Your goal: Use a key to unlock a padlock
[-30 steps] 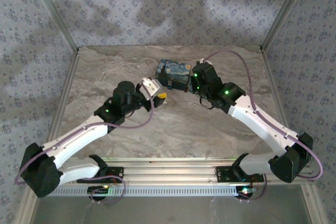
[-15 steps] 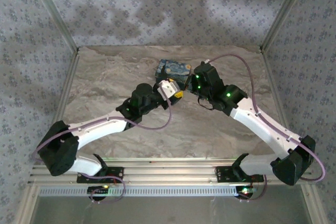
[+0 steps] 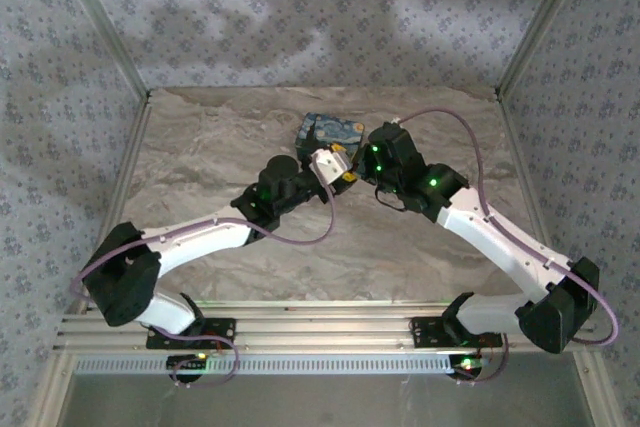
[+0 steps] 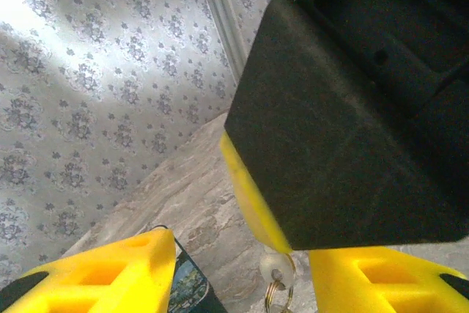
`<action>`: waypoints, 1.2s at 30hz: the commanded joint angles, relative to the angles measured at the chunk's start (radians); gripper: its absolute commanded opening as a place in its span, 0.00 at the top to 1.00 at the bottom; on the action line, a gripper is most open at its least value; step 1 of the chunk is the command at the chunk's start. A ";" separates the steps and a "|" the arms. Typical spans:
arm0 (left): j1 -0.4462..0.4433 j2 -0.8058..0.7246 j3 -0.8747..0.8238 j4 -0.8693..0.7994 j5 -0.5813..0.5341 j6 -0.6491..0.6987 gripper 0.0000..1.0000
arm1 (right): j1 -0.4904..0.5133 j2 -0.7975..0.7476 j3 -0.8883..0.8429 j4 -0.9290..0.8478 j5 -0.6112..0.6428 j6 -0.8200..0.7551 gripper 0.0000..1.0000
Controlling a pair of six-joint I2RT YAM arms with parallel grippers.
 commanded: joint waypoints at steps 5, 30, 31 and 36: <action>-0.027 -0.009 -0.005 0.029 0.013 0.033 0.48 | -0.014 -0.052 -0.073 0.016 -0.015 0.055 1.00; -0.055 0.039 0.017 -0.057 -0.062 0.133 0.51 | -0.023 -0.053 -0.082 0.033 -0.045 0.066 1.00; -0.055 0.043 0.020 -0.056 -0.063 0.134 0.51 | -0.024 -0.054 -0.082 0.033 -0.045 0.067 1.00; -0.056 0.060 0.038 -0.064 -0.076 0.136 0.55 | -0.023 -0.053 -0.084 0.032 -0.050 0.067 1.00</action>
